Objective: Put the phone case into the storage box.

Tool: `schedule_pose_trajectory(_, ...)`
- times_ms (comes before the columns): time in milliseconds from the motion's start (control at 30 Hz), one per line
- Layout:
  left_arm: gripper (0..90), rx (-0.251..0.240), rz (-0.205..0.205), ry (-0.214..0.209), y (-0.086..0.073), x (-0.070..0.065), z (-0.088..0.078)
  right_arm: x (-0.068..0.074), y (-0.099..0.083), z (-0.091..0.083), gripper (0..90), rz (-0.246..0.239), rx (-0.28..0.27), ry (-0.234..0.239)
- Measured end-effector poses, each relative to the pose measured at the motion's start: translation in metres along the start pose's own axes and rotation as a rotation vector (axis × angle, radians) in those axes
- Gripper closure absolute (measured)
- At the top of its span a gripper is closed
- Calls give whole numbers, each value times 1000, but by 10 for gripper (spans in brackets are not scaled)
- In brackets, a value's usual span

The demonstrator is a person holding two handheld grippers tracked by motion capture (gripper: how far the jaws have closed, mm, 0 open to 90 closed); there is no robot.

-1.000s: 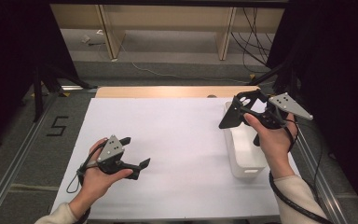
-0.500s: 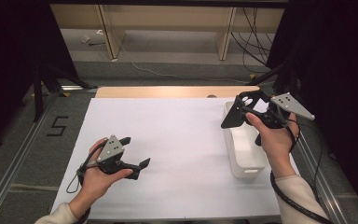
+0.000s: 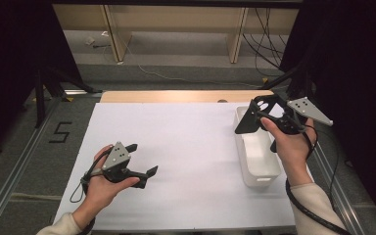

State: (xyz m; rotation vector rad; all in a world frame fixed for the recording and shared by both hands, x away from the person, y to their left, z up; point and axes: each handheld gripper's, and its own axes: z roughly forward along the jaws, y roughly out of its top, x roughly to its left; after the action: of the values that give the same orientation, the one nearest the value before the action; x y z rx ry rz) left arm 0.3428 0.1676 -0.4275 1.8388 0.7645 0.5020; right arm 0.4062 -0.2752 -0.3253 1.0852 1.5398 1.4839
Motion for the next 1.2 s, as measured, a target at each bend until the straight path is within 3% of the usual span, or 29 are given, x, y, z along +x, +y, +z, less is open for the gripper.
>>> schedule_pose_trajectory(1200, 0, 0, 1, -4, 0, 0, 1, -23, -6, 5, 157, -7, 41, -76)
